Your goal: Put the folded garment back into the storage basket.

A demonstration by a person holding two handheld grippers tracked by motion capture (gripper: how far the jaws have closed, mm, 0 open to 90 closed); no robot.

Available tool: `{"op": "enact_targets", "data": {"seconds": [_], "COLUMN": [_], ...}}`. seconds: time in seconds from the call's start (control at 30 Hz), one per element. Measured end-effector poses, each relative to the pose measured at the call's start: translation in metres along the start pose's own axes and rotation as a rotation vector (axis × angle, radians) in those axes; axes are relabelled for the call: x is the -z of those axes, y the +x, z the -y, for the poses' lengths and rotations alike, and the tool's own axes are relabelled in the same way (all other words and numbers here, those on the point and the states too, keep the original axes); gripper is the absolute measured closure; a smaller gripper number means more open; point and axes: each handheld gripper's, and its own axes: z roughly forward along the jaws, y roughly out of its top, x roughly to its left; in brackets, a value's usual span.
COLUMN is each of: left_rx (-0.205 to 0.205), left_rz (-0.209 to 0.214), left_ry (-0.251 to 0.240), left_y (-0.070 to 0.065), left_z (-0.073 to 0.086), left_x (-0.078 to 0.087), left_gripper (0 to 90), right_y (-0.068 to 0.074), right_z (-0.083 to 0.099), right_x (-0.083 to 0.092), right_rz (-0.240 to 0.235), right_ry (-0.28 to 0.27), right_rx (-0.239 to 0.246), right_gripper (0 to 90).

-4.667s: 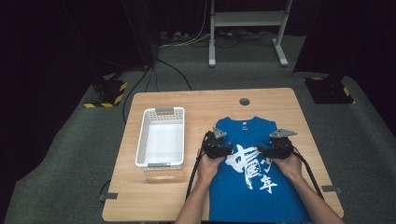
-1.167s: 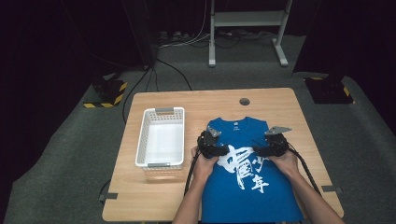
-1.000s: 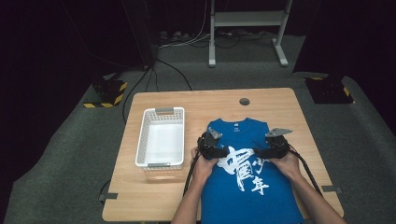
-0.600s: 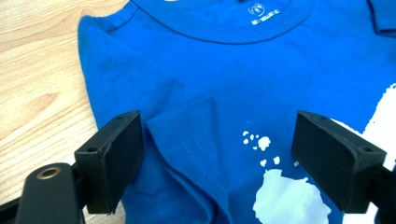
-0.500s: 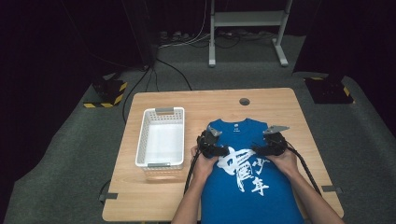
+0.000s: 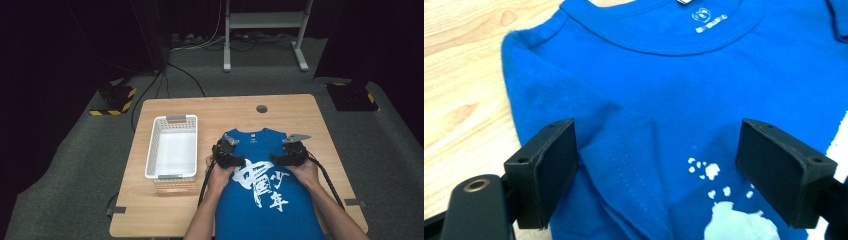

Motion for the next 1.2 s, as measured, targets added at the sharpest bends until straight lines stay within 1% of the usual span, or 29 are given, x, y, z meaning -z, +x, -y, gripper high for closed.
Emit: {"op": "enact_targets", "data": {"seconds": [0.07, 0.13, 0.17, 0.2, 0.27, 0.33, 0.37, 0.4, 0.43, 0.47, 0.5, 0.53, 0.57, 0.63, 0.67, 0.7, 0.73, 0.8, 0.87, 0.9, 0.93, 0.97, 1.03, 1.1, 1.17, 1.2], "left_rx": [-0.013, -0.004, 0.0, 0.019, 0.036, 0.039, 0.03, 0.02, 0.011, -0.002, -0.021, -0.025, -0.019, 0.01, 0.026, 0.035, 0.035, 0.033, 0.04, 0.038, 0.026, 0.014, -0.008, -0.01, -0.014, -0.004], "left_rz": [0.01, 0.016, 0.013, 0.009, 0.004, 0.01, 0.005, 0.011, 0.018, 0.015, 0.016, 0.024, 0.032, 0.027, 0.021, 0.014, 0.008, -0.007, -0.007, -0.006, -0.013, -0.015, -0.017, -0.009, 0.007, 0.017], "left_ry": [0.012, 0.009, 0.003, -0.009, -0.009, 0.003, -0.005, 0.001, 0.002, 0.008, 0.015, 0.02, 0.02, -0.012, -0.025, -0.028, -0.024, -0.013, 0.017, 0.013, 0.007, -0.001, 0.004, 0.008, 0.016, 0.013], "left_y": [-0.002, -0.001, 0.0, 0.002, 0.004, 0.006, 0.005, 0.003, 0.001, -0.002, -0.004, -0.005, -0.005, -0.001, 0.0, 0.002, 0.004, 0.006, 0.008, 0.008, 0.007, 0.006, 0.002, -0.001, -0.002, -0.002], "left_z": [0.001, -0.001, -0.002, -0.003, -0.004, -0.003, -0.002, -0.001, 0.0, 0.0, 0.001, 0.001, 0.001, -0.002, -0.004, -0.006, -0.007, -0.01, -0.008, -0.006, -0.004, -0.001, 0.001, 0.004, 0.004, 0.003], "left_x": [0.002, 0.003, 0.004, 0.004, 0.002, 0.0, 0.0, 0.0, 0.001, 0.002, 0.003, 0.004, 0.005, 0.008, 0.008, 0.008, 0.008, 0.005, 0.0, -0.001, -0.001, 0.0, 0.002, 0.005, 0.007, 0.009], "left_gripper": [17.1, 17.2, 17.2, 17.3, 17.3, 17.3, 17.2, 17.3, 17.4, 17.3, 17.2, 17.3, 17.6, 18.2, 18.4, 18.4, 18.4, 18.4, 18.8, 18.6, 18.3, 18.4, 18.6, 18.7, 18.6, 18.7], "right_y": [0.005, 0.007, 0.006, 0.004, 0.0, -0.004, -0.005, -0.005, -0.003, 0.0, 0.003, 0.006, 0.008, 0.008, 0.006, 0.003, 0.001, -0.002, -0.005, -0.006, -0.006, -0.006, -0.004, 0.0, 0.004, 0.005], "right_z": [0.001, 0.001, 0.0, -0.001, -0.005, -0.007, -0.006, -0.004, -0.001, 0.0, 0.001, 0.002, 0.003, 0.002, 0.0, -0.002, -0.005, -0.009, -0.011, -0.01, -0.008, -0.007, -0.004, -0.001, 0.002, 0.002], "right_x": [0.003, 0.005, 0.006, 0.006, 0.006, 0.004, 0.003, 0.0, -0.001, 0.0, 0.001, 0.003, 0.004, 0.006, 0.007, 0.008, 0.008, 0.007, 0.002, -0.001, -0.004, -0.004, -0.002, 0.001, 0.005, 0.006], "right_rz": [-0.012, -0.009, -0.01, -0.009, 0.005, 0.019, 0.019, 0.016, 0.02, 0.017, 0.006, 0.001, 0.0, 0.017, 0.016, 0.013, 0.018, 0.028, 0.033, 0.042, 0.046, 0.044, 0.045, 0.037, 0.031, 0.033], "right_ry": [0.01, 0.013, 0.001, -0.008, -0.025, -0.026, -0.022, -0.009, -0.01, -0.007, -0.006, -0.006, 0.0, -0.005, -0.018, -0.027, -0.035, -0.037, -0.015, 0.002, 0.019, 0.007, 0.001, 0.001, 0.006, 0.008], "right_rx": [0.02, 0.031, 0.022, 0.013, -0.014, -0.028, -0.035, -0.037, -0.017, -0.004, -0.001, 0.011, 0.021, 0.034, 0.019, 0.001, -0.011, -0.019, -0.029, -0.024, -0.02, -0.021, -0.015, -0.005, 0.015, 0.02], "right_gripper": [24.8, 24.9, 25.2, 25.2, 25.3, 26.3, 26.0, 24.6, 24.9, 25.5, 25.7, 26.0, 25.9, 25.9, 25.9, 25.9, 25.9, 27.5, 26.3, 26.3, 25.3, 25.7, 26.0, 26.0, 26.1, 26.0]}}
